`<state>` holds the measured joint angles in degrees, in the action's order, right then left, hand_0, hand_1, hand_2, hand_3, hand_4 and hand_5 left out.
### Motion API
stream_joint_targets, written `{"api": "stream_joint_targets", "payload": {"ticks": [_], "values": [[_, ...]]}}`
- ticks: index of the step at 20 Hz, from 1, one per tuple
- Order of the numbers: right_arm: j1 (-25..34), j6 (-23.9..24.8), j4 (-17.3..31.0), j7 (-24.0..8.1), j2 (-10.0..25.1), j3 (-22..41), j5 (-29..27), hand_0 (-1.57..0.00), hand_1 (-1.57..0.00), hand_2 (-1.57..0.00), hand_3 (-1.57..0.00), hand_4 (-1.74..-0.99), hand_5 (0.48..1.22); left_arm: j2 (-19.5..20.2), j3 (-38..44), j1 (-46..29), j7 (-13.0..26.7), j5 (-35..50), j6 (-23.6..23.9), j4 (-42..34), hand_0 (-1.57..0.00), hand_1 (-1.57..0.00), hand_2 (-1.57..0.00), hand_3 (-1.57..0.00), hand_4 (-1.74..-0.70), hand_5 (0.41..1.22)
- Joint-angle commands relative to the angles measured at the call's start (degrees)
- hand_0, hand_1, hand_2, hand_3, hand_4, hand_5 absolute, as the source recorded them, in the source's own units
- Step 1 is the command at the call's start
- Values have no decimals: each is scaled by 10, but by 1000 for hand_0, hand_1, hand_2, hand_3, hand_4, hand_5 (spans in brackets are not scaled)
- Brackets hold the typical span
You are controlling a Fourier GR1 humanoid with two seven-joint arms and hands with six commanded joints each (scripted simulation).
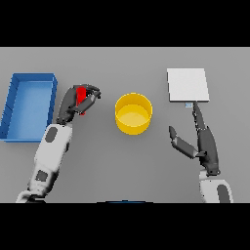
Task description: Pick up the red beaker and tilt it to pour out 1 green nut into yellow bowl. Pick up the yellow bowl and place it on the metallic measuring scale.
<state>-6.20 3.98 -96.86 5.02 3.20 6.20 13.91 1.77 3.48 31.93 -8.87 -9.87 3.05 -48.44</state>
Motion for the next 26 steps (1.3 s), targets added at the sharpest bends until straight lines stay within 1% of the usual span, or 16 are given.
{"api": "stream_joint_targets", "payload": {"ticks": [1, 2, 3, 5, 6, 7, 11, 13, 14, 15, 17, 19, 20, 22, 24, 26], "values": [[6, 2, -3, -5, 2, -4, -2, 1, 1, 1, 1, -1259, 646, -4, 1, -7, -9, 1, 1, -5, -1333, -1343, -1351, -1265, -1523, 1148], [2, 1, -5, -5, 3, -2, -1, 1, 1, 1, 1, -1257, 645, -6, 1, -6, -4, -2, 4, -6, -1380, -1388, -1395, -1326, -1505, 1162], [6, -2, -2, -5, 0, -2, -5, 1, 1, 1, 1, -1258, 644, -3, 4, -4, 5, -1, 9, -9, -1419, -1425, -1430, -1375, -1552, 1159], [3, -8, 0, -8, 5, -8, -14, 1, 1, 1, 1, -1260, 643, -11, 8, -3, -8, 14, 16, -11, -1473, -1477, -1481, -1446, -1620, 1140], [-3, -7, -4, 7, 2, -2, -10, 1, 1, 1, 1, -1262, 646, -12, 12, -6, -19, 22, 20, -17, -1493, -1496, -1499, -1471, -1644, 1132], [0, -3, -4, -2, 5, -4, -5, 1, 1, 1, 1, -1258, 646, -12, 14, -6, -22, 29, 23, -23, -1509, -1511, -1513, -1491, -1664, 1128], [5, -2, -2, 5, 5, -3, -1, 1, 1, 1, 1, -1263, 652, 3, -4, -3, -1, 27, 33, -78, -1545, -1546, -1547, -1538, -1709, 1114], [2, -3, 1, 10, 7, 1, 4, 1, 1, 1, 1, -1262, 658, 16, -29, 2, 16, 7, 29, -97, -1555, -1555, -1556, -1550, -1721, 1114], [8, -3, 3, 6, 9, -4, 0, 1, 1, 1, 1, -1261, 661, 25, -48, 1, 28, -9, 26, -112, -1558, -1558, -1559, -1554, -1725, 1117], [3, -5, -3, 11, 9, -1, 1, 1, 1, 1, 1, -1257, 663, 40, -69, 4, 57, -28, 18, -129, -1561, -1561, -1561, -1558, -1728, 1121], [-2, 1, -3, 8, 7, 4, 14, 1, 1, 1, 1, -1256, 671, 59, -103, 15, 89, -58, 4, -138, -1564, -1565, -1565, -1562, -1733, 1125], [-8, 2, -3, 6, 9, 3, 15, 1, 1, 1, 1, -1256, 676, 66, -126, 23, 110, -76, 0, -141, -1564, -1565, -1565, -1562, -1733, 1117], [-2, 3, -3, -2, 7, 3, 15, 1, 1, 1, 1, -1256, 678, 67, -135, 27, 118, -83, -1, -141, -1564, -1565, -1565, -1562, -1733, 1112], [-6, -2, -11, -4, 9, 3, 11, 1, 1, 1, 1, -1256, 678, 68, -153, 34, 128, -97, 2, -135, -1564, -1565, -1565, -1562, -1733, 1112], [6, 0, -5, -15, 9, 2, 14, 1, 1, 1, 1, -1255, 681, 82, -180, 47, 160, -132, 6, -134, -1567, -1567, -1567, -1565, -1736, 1117], [10, -1, 0, -14, 6, 2, 10, 1, 1, 1, 1, -1252, 685, 101, -214, 68, 188, -176, 3, -128, -1568, -1568, -1568, -1567, -1738, 1131]]}}
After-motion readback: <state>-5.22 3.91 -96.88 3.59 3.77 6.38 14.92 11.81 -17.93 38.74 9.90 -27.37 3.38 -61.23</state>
